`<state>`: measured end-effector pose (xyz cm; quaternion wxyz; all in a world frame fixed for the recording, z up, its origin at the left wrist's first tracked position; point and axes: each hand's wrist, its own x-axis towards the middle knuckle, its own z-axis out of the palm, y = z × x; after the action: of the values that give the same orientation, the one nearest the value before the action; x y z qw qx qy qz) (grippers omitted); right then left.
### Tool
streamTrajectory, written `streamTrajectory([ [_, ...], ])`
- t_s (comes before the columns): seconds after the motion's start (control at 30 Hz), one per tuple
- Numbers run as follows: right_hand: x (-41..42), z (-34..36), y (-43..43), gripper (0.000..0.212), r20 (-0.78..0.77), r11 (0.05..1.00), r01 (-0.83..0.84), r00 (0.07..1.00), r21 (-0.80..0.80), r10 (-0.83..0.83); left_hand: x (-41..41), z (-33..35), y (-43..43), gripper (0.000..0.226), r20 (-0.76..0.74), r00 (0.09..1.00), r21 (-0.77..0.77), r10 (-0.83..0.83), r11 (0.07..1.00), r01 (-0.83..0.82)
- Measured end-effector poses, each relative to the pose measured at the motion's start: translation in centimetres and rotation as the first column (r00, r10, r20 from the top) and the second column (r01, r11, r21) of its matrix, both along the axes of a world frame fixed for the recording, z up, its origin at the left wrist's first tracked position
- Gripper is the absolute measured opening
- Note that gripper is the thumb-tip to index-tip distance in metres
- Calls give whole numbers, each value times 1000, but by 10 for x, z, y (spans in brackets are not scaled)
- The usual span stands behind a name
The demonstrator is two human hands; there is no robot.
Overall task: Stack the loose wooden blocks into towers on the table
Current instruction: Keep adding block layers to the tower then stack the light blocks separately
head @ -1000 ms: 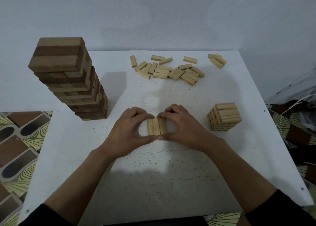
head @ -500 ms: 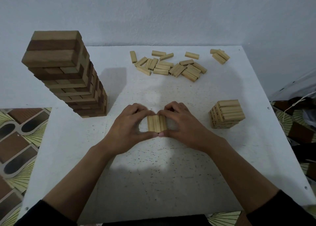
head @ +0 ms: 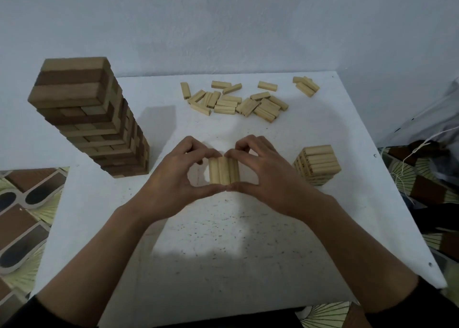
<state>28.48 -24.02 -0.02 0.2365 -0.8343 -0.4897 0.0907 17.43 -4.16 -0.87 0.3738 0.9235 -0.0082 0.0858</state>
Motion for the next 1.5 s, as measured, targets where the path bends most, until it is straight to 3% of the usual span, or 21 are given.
streamTrajectory([
  [0.13, 12, 28, -14, 66, 97, 999, 38, 994, 35, -42, 17, 29, -8, 62, 60, 998, 17, -14, 1000, 13],
  [0.43, 64, 55, -89, 62, -155, 994, 107, 982, -19, -109, 72, 41, -85, 64, 78, 996, 13, 38, 999, -39],
  [0.67, 89, 52, -136, 56, -208, 984, 123, 967, -130, -148, 95, 27, -140, 57, 36, 998, 27, 53, 998, -54],
  [1.5, 102, 35, -137, 62, -244, 983, 124, 957, -138, -155, 103, 14, -138, 66, -50, 997, 0, 61, 998, -61],
])
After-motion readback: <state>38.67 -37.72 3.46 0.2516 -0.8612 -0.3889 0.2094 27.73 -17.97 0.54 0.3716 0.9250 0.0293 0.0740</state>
